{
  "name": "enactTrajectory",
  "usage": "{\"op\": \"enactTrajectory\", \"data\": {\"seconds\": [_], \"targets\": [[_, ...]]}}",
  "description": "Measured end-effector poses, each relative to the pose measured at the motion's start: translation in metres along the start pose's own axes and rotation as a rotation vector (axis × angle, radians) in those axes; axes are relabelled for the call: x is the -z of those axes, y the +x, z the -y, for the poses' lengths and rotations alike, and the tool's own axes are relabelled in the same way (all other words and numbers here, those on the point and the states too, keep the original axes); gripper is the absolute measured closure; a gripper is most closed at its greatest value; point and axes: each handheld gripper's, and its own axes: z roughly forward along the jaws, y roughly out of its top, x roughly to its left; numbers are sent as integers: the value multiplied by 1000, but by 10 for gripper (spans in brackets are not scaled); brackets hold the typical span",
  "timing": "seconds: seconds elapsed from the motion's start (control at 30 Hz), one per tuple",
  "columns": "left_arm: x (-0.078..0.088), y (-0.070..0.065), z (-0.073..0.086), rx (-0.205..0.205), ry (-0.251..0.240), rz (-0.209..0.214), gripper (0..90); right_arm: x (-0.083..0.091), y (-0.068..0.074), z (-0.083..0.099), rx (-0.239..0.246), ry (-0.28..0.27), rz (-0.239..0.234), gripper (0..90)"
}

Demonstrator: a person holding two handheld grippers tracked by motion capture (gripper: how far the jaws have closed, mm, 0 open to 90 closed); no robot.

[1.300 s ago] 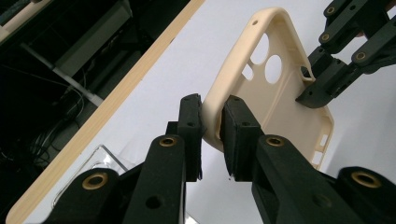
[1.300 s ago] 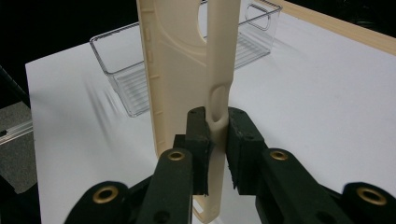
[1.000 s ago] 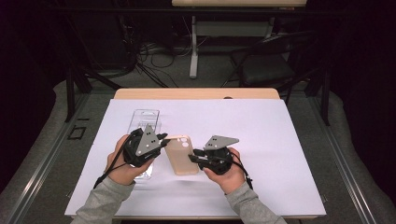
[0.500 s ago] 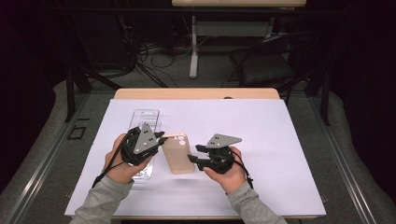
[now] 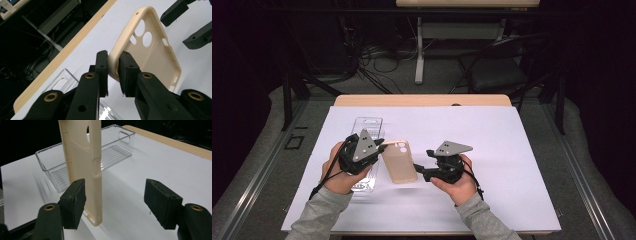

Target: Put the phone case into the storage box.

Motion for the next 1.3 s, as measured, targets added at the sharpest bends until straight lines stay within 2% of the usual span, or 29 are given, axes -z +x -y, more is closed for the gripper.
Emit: {"op": "enactTrajectory", "data": {"seconds": [0.33,0.37,0.53,0.73,0.83,0.97,1.0,1.07,1.17,1.3], "targets": [[3,7,4,23,-5,-26,793,1,-6,0,-17,24,20,272],[3,8,4,28,-8,-30,793,1,-7,0,-20,35,29,238],[5,9,5,32,-15,-36,793,3,-10,1,-41,59,41,180],[3,12,7,43,-23,-37,793,9,-13,1,-62,59,68,135],[3,13,8,52,-25,-39,792,13,-18,1,-96,45,83,67],[2,14,11,60,-19,-43,792,16,-25,2,-139,23,95,17],[3,15,12,60,-18,-46,792,17,-26,2,-126,29,96,0],[3,16,13,64,-23,-52,792,18,-28,2,-117,32,93,0],[3,16,13,66,-27,-52,792,18,-32,3,-134,34,95,0],[3,17,14,69,-28,-56,792,19,-37,4,-137,45,119,0]]}}
